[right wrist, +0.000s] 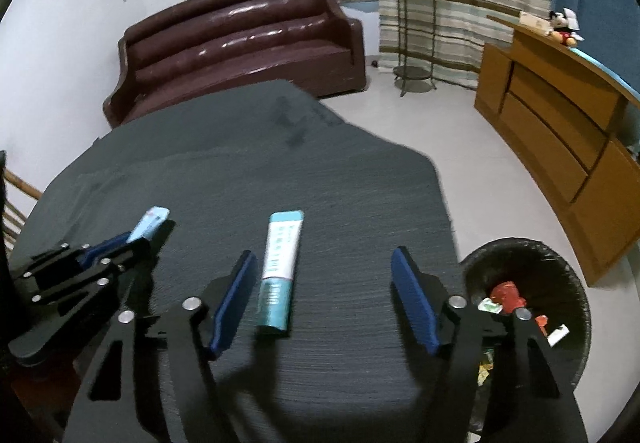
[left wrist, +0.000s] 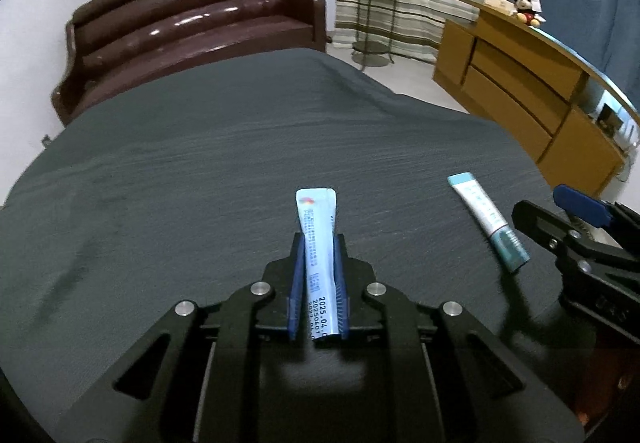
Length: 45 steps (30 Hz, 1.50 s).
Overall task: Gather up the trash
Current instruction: 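Move the left gripper to the white-blue tube and grasp it, then grasp the teal-white tube with the right gripper while the left holds its tube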
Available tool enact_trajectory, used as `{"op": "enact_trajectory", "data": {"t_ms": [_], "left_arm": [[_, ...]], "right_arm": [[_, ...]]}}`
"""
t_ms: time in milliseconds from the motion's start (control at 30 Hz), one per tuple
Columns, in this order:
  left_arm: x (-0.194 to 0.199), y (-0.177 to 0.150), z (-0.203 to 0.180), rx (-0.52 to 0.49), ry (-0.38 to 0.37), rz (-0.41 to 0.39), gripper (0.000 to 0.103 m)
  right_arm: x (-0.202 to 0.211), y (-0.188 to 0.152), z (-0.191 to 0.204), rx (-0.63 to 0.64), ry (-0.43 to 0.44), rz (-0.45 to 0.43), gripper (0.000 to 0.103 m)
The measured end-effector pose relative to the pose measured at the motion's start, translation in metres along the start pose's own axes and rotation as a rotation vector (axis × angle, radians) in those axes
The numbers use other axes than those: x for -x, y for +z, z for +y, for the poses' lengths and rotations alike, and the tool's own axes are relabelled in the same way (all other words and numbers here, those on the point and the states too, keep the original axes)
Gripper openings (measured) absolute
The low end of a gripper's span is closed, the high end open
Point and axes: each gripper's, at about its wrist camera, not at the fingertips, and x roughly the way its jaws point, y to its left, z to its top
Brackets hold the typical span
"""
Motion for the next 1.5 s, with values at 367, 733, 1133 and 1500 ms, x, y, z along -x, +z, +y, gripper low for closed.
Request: {"op": "enact_trajectory", "data": {"t_ms": [367,733,1133,1500], "left_arm": [[0.008,-0.011,0.034,0.049,0.059,0.002,0.014],[0.009,-0.014,0.039,0.065,0.06,-0.003,0.014],[0.01,-0.016,0.043,0.075,0.061,-0.005,0.014],[0.022,-0.021,0.038,0.075,0.057,-0.03,0.014]], "right_arm": [[-0.016,0.003,0.016,0.052,0.015,0.073,0.048],[-0.023,0.0,0.026,0.094,0.003,0.106,0.027],[-0.02,-0.003,0.027,0.104,0.011,0.096,0.016],[-0.004,-0.008,0.022,0.074,0.029,0.062,0.016]]}}
